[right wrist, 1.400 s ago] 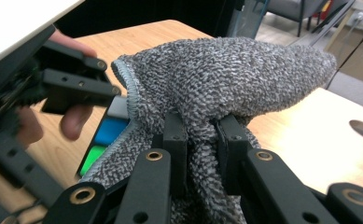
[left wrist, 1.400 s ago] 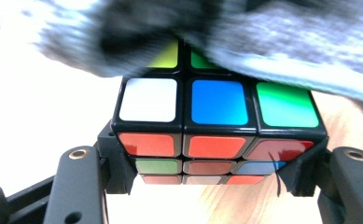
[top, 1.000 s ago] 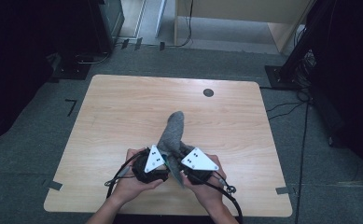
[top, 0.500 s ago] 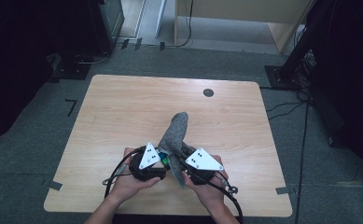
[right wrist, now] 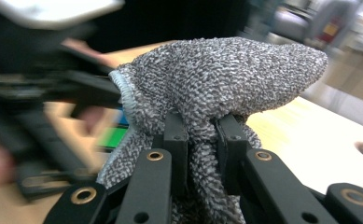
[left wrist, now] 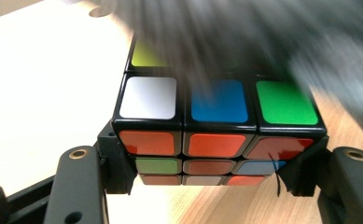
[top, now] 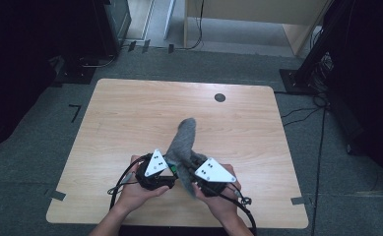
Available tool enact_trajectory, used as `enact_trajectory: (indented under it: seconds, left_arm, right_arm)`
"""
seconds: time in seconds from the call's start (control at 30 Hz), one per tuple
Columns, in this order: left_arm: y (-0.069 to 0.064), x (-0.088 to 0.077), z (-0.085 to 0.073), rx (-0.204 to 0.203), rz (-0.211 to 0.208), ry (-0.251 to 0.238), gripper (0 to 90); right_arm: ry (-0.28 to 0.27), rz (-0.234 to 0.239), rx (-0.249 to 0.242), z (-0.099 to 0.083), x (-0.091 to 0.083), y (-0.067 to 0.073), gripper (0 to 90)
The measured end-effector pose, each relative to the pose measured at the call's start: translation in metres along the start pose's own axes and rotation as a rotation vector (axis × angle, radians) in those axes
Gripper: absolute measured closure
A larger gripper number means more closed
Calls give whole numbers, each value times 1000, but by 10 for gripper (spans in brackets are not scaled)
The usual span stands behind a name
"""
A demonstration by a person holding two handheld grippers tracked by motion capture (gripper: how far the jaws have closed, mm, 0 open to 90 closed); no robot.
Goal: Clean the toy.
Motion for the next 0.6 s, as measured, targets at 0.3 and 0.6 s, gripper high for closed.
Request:
enact_trajectory:
  seconds: [0.3, 0.6]
  left_arm:
    - [1, 0, -2, 13, 12, 6, 346]
    - [0, -1, -1, 19, 8, -2, 346]
  right_arm:
    - [13, -29, 44, -4, 0, -12, 788]
    - [14, 48, -43, 0, 12, 12, 789]
Point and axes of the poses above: each handheld gripper's, and its own axes: x roughly forward along the jaws, z roughly out of its top, y roughly to its left, the point moved 5 cm from there along x, roughly forward along the jaws, and after that the axes turned 14 degrees about z, right-handed, at the moved point
